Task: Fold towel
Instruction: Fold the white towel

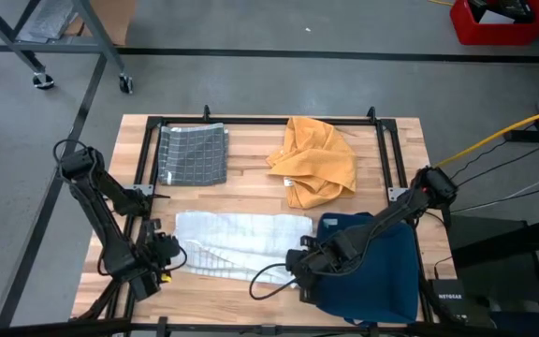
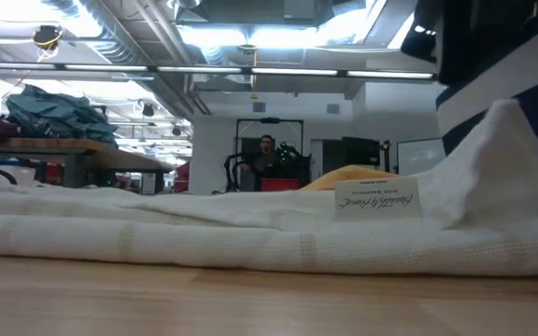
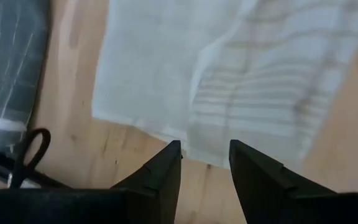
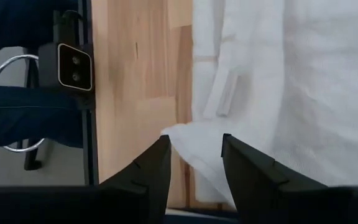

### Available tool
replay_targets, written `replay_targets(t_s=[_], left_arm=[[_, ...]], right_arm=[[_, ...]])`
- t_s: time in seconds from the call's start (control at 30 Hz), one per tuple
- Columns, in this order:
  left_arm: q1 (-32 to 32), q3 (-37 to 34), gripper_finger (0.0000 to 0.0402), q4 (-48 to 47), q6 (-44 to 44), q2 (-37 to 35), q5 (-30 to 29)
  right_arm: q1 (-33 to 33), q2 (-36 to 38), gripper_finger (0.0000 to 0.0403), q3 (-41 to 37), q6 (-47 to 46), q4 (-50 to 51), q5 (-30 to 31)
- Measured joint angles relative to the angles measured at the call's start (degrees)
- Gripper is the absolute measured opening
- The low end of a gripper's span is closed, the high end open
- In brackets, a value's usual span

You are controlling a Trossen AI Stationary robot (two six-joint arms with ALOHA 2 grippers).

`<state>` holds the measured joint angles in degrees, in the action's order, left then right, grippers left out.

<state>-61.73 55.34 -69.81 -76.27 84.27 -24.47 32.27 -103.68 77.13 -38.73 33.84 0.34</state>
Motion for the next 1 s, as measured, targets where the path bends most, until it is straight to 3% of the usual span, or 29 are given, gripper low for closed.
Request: replay_targets(t_s=[0.5,1.0], left_arm=[[1.4,-4.4,0.0127,4.5,0.5,0.0,-0.1],[1.9,-4.4,0.0127,4.7,3.2,0.0,-0.3]], right_arm=[[0.0,-1.0,0.0145,0.6,2.2,-0.7,-5.3],[0.0,-1.2,0.0145,0.6,7.0,-2.6,-2.9]])
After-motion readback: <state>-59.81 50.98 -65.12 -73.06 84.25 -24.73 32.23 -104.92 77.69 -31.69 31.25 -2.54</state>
